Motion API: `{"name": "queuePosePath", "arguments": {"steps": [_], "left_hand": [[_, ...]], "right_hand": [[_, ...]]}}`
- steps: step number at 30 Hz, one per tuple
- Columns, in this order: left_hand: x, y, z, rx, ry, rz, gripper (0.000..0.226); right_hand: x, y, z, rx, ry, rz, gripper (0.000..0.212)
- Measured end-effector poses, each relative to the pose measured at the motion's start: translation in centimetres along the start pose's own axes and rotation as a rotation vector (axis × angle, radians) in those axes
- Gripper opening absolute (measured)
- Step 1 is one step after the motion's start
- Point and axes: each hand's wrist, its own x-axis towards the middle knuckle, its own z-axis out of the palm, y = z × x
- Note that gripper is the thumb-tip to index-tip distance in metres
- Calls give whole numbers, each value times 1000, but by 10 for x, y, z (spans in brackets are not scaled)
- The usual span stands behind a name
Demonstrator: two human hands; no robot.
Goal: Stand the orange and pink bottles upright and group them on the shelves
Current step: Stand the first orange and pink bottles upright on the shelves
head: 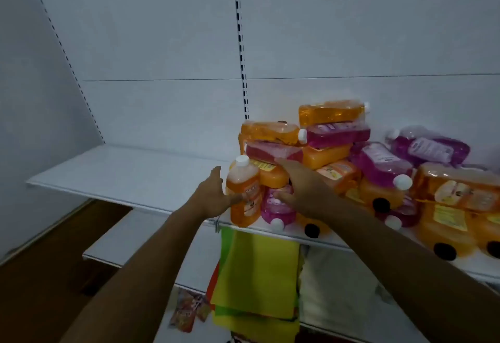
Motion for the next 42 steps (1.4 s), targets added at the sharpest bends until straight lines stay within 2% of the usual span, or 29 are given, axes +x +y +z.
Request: {"name": "queuePosePath", "arguments": {"steps": [6,13,15,19,25,30,33,42], "left_hand": [[10,-12,19,-83,-56,0,92],[6,-24,42,-242,13,-7,95],[6,-31,41,-283,24,-18,87],[1,-40,25,-311,-28,-20,57],[-13,-66,-17,-368,-58,-24,47],[-9,-111,-67,-472,71,-78,54],[8,-149,-102,-474,135,-78,52],[104,-295,-217,-460,293,-23,50]], "right_hand": [[35,1,13,79,-101,-91,83],[63,-1,35,213,-168,-103,90],[67,-2,36,229,-134,-100,83],[72,-10,39,202,-129,-142,71],[88,-48,62,225,-137,-210,60],[126,-95,97,404,-151,-187,54],[160,-127,127,460,-123,-168,50],[305,-236,239,464,-44,-180,59]]}}
